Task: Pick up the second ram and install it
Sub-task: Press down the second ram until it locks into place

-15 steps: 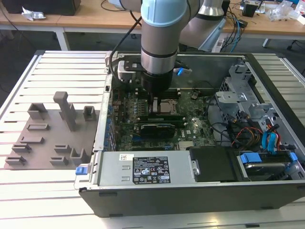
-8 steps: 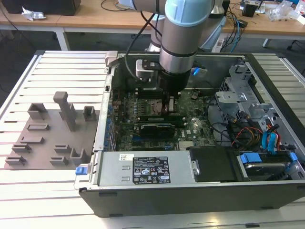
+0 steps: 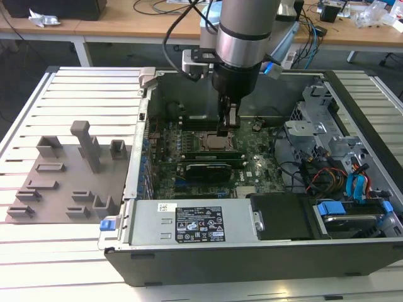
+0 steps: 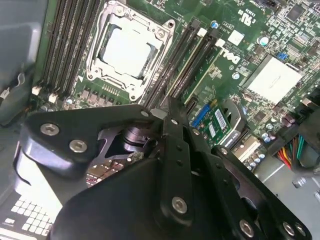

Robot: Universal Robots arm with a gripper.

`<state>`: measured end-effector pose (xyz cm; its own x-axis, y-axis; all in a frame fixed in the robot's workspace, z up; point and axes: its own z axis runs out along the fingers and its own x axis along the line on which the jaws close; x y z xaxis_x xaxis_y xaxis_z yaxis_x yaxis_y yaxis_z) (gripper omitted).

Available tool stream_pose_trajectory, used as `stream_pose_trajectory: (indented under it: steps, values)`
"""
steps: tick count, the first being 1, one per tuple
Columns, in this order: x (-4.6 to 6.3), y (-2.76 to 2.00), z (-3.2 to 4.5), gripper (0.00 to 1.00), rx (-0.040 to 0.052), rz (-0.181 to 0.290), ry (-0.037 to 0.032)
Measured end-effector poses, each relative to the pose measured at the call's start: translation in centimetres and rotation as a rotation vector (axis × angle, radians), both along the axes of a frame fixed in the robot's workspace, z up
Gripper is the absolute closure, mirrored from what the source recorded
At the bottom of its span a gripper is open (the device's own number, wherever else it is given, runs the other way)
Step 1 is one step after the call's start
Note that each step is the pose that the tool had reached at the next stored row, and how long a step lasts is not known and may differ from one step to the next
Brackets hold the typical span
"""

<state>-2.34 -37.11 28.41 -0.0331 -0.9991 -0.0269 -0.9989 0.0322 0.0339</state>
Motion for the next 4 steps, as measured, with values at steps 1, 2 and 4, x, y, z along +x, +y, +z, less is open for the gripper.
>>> stream_pose_trajectory:
  steps: [1, 2, 4]
  values:
    - [0.00, 0.00, 0.00, 0.90, 0.0000, 0.000, 0.0000]
    - [0.00, 0.00, 0.01, 0.90, 0.0000, 0.000, 0.0000]
    - [0.00, 0.00, 0.01, 0.90, 0.0000, 0.000, 0.0000]
